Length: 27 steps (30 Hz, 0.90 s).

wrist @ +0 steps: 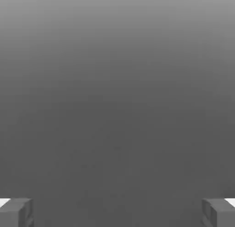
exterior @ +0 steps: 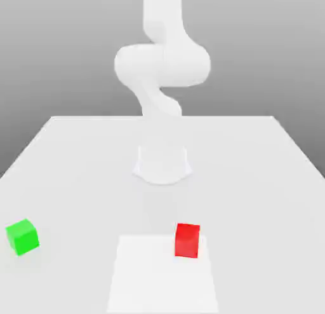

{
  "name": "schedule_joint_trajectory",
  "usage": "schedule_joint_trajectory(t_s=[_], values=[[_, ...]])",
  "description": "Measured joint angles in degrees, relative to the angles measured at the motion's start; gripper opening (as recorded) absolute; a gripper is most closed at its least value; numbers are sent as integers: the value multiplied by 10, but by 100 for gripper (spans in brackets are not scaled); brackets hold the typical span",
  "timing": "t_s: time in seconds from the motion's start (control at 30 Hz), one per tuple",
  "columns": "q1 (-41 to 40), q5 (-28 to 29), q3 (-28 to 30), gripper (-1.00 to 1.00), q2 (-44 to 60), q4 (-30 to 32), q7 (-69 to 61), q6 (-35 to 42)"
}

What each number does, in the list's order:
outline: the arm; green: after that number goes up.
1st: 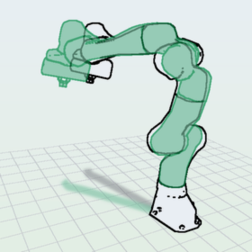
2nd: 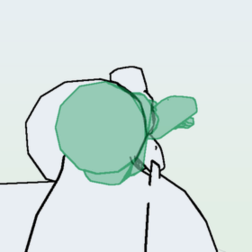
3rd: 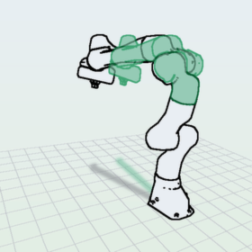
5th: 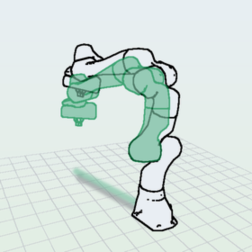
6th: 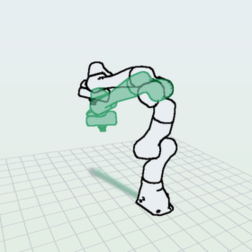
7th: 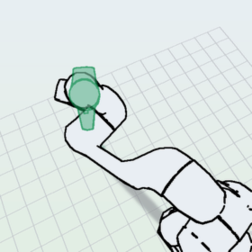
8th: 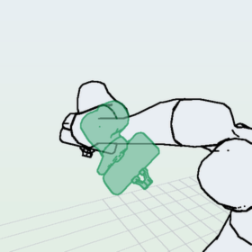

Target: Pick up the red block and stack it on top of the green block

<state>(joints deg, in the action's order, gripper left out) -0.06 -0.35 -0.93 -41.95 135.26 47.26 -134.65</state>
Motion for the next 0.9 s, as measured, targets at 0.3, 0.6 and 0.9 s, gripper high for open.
schedule_joint_trajectory(t_s=[0.3, 0.6, 0.9], values=[[0, -12, -40, 0, 170, 144, 63, -122], [7, -8, -73, 0, 382, 289, 144, -273], [48, 55, -19, -100, 530, 280, 194, -396]])
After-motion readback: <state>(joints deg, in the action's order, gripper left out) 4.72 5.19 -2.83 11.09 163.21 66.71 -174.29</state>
